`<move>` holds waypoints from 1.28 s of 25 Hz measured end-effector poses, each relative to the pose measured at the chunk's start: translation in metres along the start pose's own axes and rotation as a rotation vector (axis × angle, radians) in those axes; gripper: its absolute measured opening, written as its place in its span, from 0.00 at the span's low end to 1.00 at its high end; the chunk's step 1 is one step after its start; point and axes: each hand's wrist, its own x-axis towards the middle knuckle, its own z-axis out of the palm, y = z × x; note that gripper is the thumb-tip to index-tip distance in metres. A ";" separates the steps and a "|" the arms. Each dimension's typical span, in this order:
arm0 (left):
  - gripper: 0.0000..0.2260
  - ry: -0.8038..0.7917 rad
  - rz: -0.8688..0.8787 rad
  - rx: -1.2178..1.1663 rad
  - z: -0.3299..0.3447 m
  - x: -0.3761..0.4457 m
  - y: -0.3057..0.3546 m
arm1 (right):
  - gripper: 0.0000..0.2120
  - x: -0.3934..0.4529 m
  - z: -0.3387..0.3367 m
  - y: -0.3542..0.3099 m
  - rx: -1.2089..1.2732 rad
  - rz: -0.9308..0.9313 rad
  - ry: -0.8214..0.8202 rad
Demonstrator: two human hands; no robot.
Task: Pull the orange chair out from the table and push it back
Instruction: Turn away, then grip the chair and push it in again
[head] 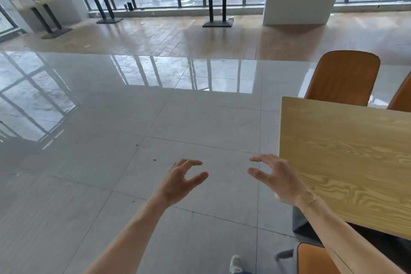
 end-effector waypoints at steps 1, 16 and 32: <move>0.29 0.001 0.001 -0.001 -0.001 0.016 0.004 | 0.24 0.015 -0.006 0.004 0.003 -0.003 -0.011; 0.28 -0.032 0.066 -0.026 -0.034 0.268 -0.024 | 0.24 0.247 -0.026 0.031 -0.047 0.036 -0.007; 0.31 -0.303 0.173 0.073 -0.088 0.587 -0.067 | 0.23 0.491 -0.056 0.052 -0.080 0.297 0.111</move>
